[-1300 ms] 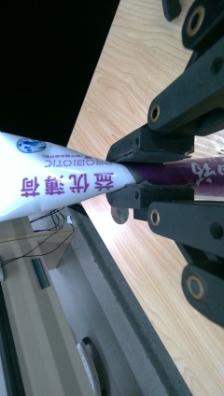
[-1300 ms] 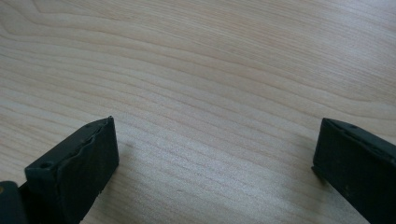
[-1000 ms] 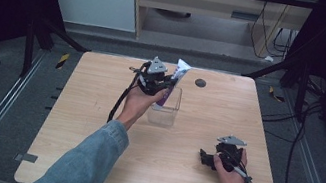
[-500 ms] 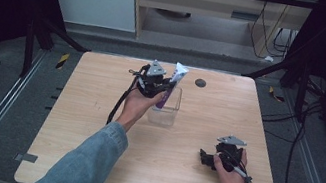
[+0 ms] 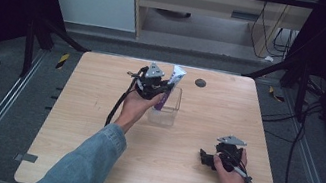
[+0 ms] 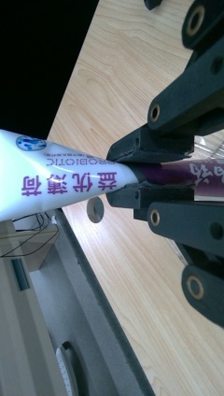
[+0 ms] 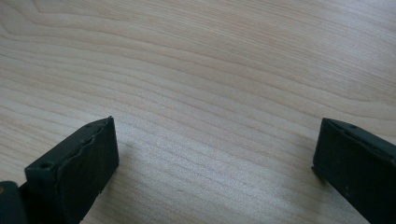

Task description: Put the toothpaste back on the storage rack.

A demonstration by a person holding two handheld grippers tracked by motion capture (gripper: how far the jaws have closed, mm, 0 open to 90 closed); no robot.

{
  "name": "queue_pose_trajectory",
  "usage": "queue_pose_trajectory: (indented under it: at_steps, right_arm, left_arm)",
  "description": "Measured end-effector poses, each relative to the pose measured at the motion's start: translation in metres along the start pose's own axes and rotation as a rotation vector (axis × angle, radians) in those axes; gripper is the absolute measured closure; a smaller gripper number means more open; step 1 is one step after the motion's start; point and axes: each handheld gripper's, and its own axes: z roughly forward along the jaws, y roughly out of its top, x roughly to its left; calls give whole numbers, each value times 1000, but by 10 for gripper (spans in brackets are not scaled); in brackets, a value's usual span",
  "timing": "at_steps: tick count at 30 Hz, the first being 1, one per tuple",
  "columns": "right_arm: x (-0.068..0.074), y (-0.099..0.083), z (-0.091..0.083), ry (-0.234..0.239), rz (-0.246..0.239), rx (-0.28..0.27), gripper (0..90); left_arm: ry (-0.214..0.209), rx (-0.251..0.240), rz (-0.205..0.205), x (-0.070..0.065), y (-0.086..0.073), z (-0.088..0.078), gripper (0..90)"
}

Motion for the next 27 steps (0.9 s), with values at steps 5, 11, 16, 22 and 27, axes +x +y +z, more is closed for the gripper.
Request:
queue_pose_trajectory:
  at_steps: [5, 11, 16, 22, 27]
  right_arm:
    - [0, 0, 0, 0, -1, 0, 3]
    - [0, 0, 0, 0, -1, 0, 3]
    - [0, 0, 0, 0, -1, 0, 3]
    - [0, 0, 0, 0, 0, 0, 3]
    - [0, 0, 0, 0, 0, 0, 3]
  left_arm:
    - [-1, 6, -1, 0, -3, 2, 784]
    - [1, 18, -3, 0, -5, 3, 783]
    - [1, 27, -3, -1, -5, 5, 783]
    - [8, 46, -6, 0, -8, 6, 783]
    - [5, 57, -6, 1, -10, 6, 783]
